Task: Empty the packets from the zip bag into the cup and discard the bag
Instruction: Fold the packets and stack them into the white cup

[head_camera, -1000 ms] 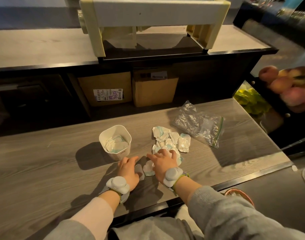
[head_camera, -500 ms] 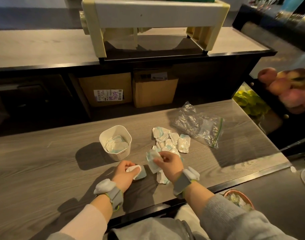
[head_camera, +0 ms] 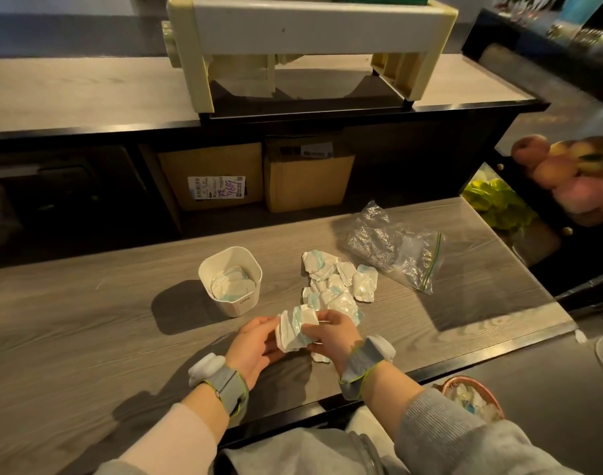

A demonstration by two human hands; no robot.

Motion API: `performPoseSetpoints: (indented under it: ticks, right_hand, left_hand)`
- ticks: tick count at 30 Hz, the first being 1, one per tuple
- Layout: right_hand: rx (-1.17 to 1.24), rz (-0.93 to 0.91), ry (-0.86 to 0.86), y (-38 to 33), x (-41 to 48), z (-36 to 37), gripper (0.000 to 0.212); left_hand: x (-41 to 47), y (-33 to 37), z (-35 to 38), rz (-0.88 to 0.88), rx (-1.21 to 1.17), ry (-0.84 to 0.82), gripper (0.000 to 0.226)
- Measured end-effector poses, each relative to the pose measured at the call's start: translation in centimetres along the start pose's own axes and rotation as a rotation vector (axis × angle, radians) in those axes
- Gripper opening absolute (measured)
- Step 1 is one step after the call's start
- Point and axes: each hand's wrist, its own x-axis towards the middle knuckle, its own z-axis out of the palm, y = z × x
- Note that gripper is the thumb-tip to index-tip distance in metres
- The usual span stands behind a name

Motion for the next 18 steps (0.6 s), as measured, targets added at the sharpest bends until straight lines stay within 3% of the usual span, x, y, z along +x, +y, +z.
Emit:
performPoseSetpoints:
  ticks: [5,9,12,15,18]
  right_hand:
    - [-0.095,-0.02,-0.026,0.1,-0.3,0.2,0.022]
    - [-0.172,-0.053,-0.082,0.5,-0.4,0.0,0.026]
    - [-0.243,-0.185,0.078,0.2,0.7,-1.1,0.013]
    - [-0.635,-0.404,0.312,-0.5,2.4,-3.3,0.014]
    - [-1.091,-0.536,0.227,-1.2,4.1,-5.6,0.045]
  left_hand:
    - [-0.2,-0.9,0.1,0.061,0.105,-0.056,0.03]
    - [0.1,-1.4,0.0,0.093,0.103,-0.039,0.03]
    - [0.5,-1.5,-0.4,0.089,0.093,0.015,0.028]
    - [0.9,-1.5,-0.9,0.1,0.09,0.058,0.026]
    - [1.1,-1.5,-1.1,0.111,0.109,0.079,0.025]
